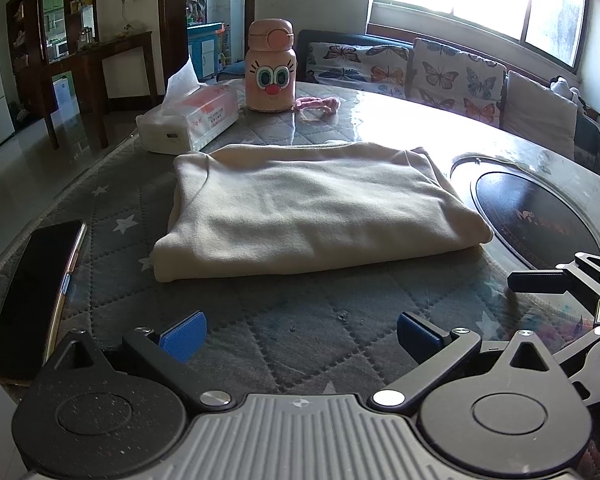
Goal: Fold clothes
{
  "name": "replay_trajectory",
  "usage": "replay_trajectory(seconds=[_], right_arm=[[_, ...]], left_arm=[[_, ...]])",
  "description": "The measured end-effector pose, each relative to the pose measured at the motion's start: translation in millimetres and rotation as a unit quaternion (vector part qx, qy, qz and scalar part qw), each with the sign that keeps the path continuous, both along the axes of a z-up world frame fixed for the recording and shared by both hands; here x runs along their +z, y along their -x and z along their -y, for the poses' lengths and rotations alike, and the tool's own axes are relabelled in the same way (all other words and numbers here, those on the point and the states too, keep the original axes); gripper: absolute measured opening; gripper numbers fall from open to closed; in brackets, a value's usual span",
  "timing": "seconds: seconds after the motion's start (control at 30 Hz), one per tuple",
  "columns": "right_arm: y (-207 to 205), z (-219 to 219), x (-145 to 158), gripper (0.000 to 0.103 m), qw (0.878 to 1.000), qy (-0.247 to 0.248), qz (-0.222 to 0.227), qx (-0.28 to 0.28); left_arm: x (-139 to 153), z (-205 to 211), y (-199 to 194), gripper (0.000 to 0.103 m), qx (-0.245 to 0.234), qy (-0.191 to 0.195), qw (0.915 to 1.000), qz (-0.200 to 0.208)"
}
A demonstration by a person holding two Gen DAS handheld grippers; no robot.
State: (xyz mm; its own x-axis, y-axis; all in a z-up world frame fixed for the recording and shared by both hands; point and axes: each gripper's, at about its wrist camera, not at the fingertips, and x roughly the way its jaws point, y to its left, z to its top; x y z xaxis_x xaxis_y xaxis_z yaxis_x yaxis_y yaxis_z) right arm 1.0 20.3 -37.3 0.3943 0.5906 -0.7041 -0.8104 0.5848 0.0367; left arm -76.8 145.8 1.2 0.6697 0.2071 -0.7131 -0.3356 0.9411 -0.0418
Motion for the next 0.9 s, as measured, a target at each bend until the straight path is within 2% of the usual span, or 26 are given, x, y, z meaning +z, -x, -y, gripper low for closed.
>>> replay_trajectory(seconds=[0.9], right_arm=[[6.0, -0.7, -3.8, 0.103, 1.0, 0.004, 0.021, 0.0]], left_arm=[[-0.6, 0.5, 1.5, 0.103, 0.002, 0.002, 1.0, 0.001]])
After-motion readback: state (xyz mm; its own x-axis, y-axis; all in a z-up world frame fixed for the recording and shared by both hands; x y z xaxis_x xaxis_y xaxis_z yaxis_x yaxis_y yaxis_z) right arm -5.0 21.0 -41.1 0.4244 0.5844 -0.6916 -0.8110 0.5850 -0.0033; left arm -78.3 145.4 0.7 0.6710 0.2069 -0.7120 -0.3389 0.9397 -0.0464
